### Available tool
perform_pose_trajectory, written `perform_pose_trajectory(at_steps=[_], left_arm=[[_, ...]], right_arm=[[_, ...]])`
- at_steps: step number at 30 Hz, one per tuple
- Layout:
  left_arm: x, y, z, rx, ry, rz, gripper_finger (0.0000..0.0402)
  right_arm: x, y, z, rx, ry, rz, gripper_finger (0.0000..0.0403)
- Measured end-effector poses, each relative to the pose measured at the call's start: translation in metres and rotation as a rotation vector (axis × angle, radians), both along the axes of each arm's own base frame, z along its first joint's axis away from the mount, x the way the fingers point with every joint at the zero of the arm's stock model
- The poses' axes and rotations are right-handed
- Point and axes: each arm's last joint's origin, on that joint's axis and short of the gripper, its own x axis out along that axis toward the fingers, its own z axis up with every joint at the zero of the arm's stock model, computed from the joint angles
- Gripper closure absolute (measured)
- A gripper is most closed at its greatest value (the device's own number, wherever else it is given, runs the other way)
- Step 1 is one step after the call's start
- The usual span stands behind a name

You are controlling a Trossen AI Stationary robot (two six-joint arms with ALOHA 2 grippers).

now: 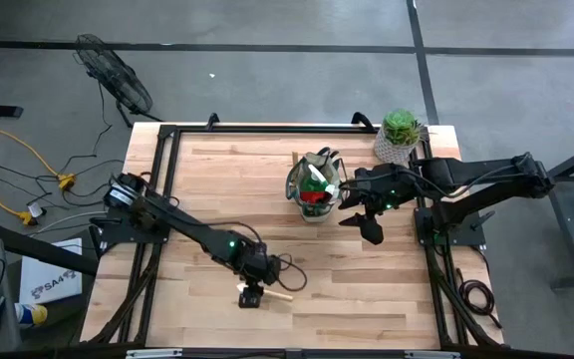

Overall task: Pick & Place Garden tools in Gardening bag
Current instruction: Put the brown trowel into the gardening bag

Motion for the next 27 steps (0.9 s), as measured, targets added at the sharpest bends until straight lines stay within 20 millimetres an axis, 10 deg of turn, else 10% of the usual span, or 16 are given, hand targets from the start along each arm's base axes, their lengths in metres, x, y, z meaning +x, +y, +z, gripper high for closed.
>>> perform_pose_trajectory(at_steps=[27], left_arm=[[0.003, -0.03, -0.032, 0.144, -0.061, -0.074, 0.0168]], right_arm=[[-0.002, -0.002, -0.003, -0.031, 0.034, -0.037, 0.0198]])
